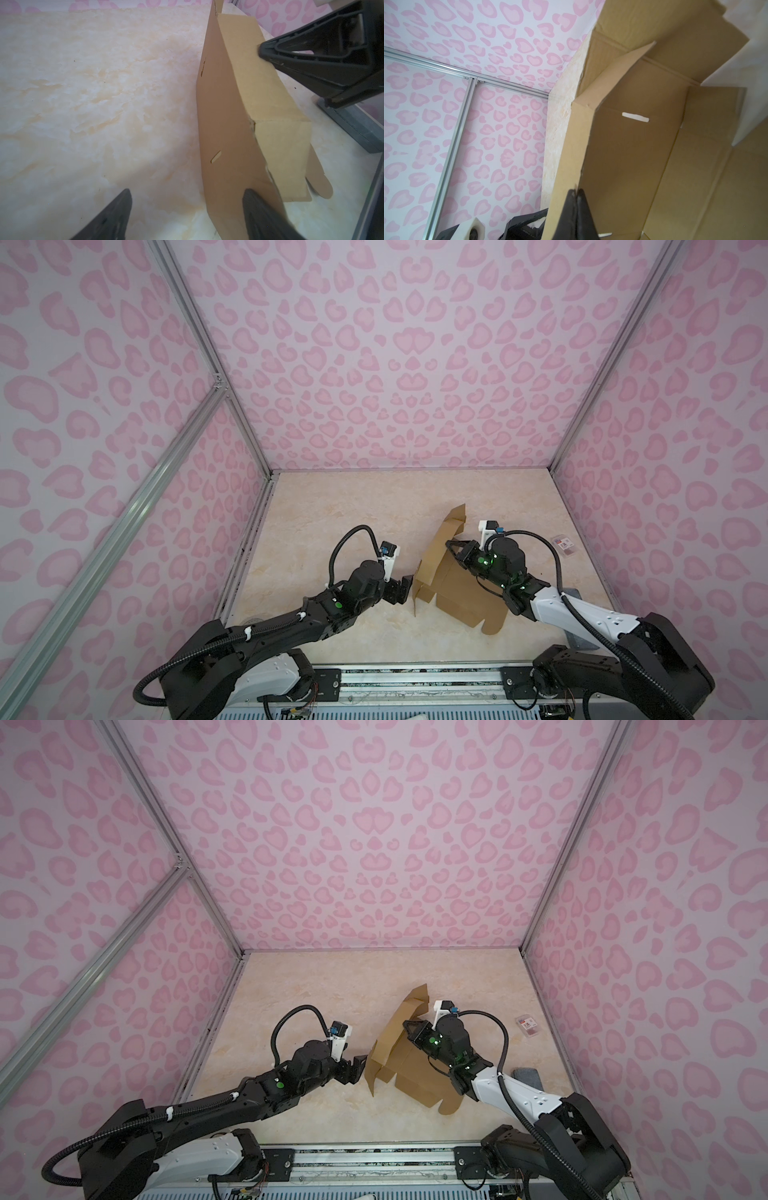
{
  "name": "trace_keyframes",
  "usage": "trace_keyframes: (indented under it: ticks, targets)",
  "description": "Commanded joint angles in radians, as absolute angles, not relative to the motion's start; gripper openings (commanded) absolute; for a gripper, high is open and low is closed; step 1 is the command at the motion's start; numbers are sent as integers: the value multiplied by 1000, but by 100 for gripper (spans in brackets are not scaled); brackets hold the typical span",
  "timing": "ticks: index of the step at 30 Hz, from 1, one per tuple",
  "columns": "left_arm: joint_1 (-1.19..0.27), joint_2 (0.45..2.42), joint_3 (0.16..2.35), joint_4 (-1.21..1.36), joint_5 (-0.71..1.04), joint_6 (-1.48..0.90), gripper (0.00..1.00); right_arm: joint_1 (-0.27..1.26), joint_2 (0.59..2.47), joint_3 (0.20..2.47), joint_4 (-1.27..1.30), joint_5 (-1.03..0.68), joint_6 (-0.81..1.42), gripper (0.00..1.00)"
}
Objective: Fold the paper box
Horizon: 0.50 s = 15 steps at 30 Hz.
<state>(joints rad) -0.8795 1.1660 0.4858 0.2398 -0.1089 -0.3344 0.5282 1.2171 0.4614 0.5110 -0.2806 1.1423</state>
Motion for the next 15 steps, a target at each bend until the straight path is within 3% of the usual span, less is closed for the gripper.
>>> trace_keyframes:
  ticks: [1, 15]
  targets:
    - [-886, 1138, 473, 289, -70, -342, 86, 526, 1207, 461, 500, -282, 1119, 0]
    - [-887, 1025, 345, 427, 76, -220, 87, 525, 1172, 463, 498, -282, 1117, 0]
